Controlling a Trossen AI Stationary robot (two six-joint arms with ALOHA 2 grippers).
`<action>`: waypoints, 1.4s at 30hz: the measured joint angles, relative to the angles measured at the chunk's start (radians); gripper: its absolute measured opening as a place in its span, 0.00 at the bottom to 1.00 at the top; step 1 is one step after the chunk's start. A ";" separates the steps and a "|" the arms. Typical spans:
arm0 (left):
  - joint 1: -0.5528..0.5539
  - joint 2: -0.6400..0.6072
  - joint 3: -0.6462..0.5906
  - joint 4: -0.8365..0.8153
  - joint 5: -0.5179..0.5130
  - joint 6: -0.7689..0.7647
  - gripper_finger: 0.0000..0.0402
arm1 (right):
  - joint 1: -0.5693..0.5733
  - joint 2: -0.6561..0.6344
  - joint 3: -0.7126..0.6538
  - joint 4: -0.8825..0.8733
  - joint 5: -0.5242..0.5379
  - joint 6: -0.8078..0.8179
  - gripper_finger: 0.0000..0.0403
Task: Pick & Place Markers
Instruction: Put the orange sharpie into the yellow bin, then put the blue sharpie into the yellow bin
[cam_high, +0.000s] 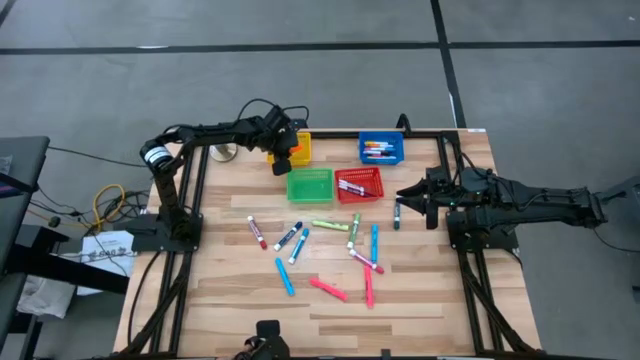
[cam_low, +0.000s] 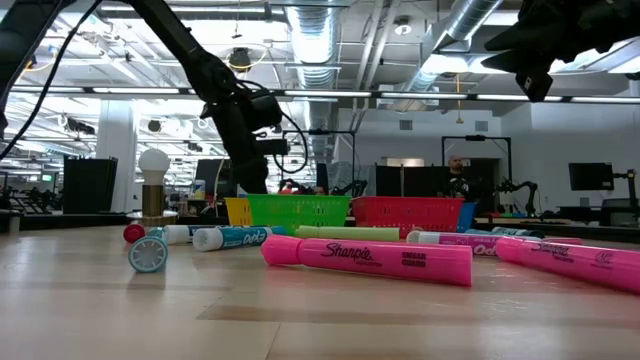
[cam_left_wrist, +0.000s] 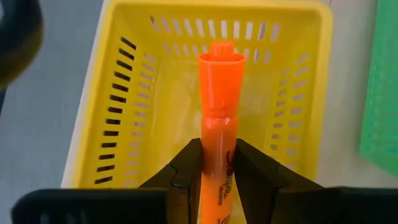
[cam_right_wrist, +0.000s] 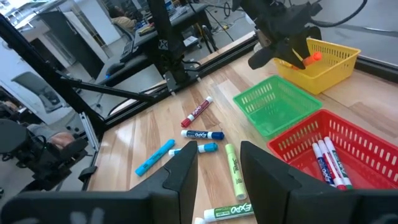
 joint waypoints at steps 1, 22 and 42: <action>0.000 0.000 0.000 0.002 0.000 0.000 0.20 | 0.000 0.000 0.000 0.000 0.000 0.000 0.28; -0.007 -0.025 0.000 0.019 -0.088 0.026 0.39 | 0.000 0.000 0.000 0.000 -0.001 0.000 0.28; -0.374 -0.478 0.000 0.022 0.109 -0.485 0.39 | 0.000 0.000 0.000 0.206 -0.003 0.000 0.28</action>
